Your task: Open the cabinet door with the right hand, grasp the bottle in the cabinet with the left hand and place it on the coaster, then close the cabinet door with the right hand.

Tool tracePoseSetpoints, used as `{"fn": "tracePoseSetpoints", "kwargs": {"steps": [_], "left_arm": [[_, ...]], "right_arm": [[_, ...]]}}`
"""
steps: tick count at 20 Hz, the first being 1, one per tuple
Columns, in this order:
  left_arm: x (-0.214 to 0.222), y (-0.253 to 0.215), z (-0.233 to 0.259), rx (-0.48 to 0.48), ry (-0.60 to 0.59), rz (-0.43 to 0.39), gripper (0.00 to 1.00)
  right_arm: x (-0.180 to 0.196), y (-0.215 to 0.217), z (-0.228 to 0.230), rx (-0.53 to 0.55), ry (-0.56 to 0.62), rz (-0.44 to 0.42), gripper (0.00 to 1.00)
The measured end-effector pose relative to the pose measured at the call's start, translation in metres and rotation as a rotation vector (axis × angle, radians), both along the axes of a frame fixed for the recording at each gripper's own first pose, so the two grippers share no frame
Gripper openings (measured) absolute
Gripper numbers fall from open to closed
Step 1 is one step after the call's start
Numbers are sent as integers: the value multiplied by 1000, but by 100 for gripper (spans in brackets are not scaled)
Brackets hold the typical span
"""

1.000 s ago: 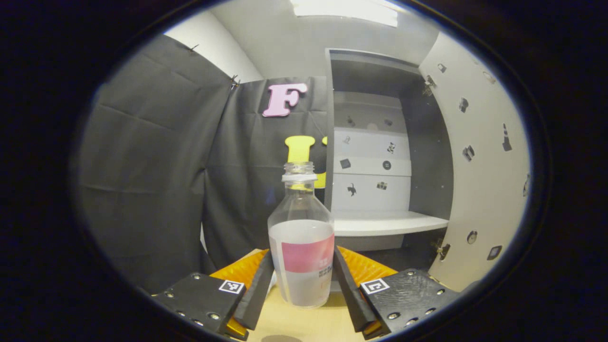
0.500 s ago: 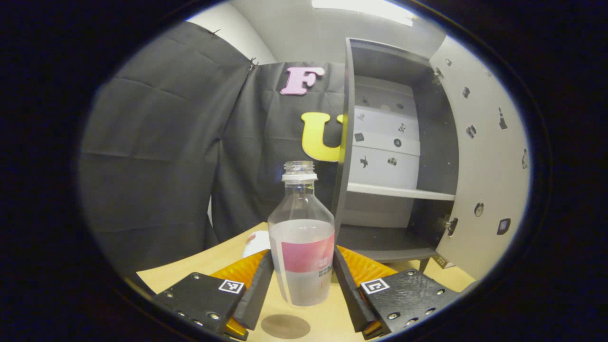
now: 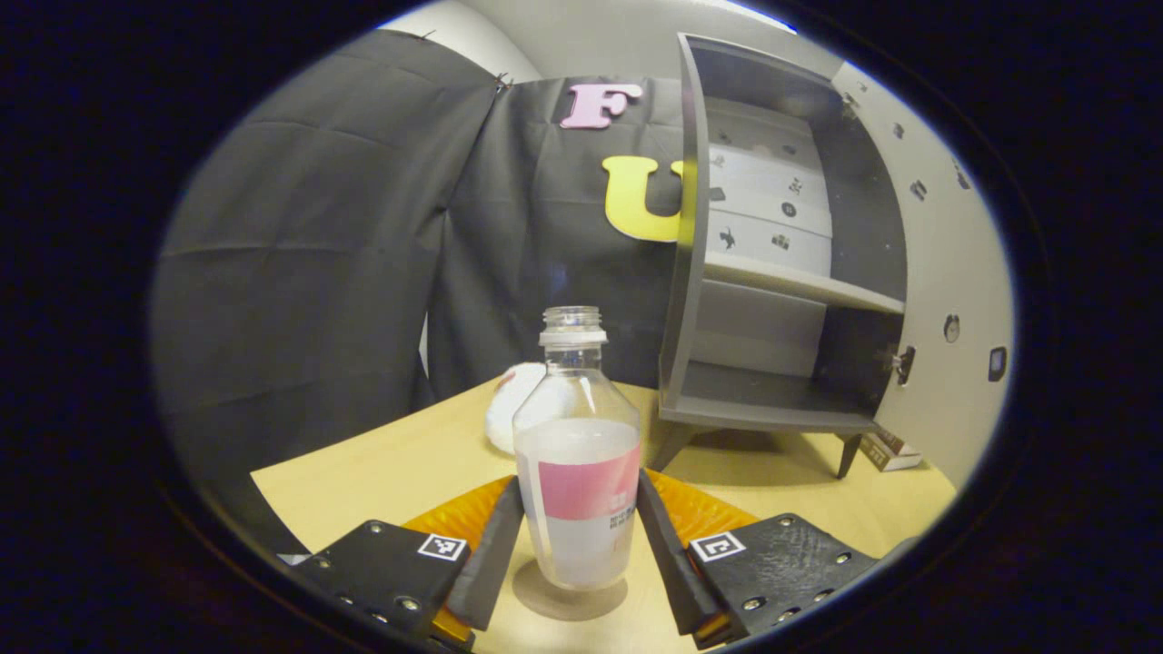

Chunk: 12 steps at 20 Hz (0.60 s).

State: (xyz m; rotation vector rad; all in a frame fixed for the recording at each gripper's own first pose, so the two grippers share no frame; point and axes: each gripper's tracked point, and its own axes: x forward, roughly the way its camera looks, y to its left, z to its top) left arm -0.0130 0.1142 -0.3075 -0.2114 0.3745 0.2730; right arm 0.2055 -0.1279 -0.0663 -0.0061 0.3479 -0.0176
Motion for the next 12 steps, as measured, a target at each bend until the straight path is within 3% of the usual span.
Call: {"fn": "tracePoseSetpoints", "kwargs": {"steps": [7,12], "left_arm": [[4,2,-34,72,25,17,74],[1,-1,-42,66,29,52,72]], "right_arm": [[-4,2,-14,-26,45,12,98],[-3,4,-17,-45,52,26,98]]}}
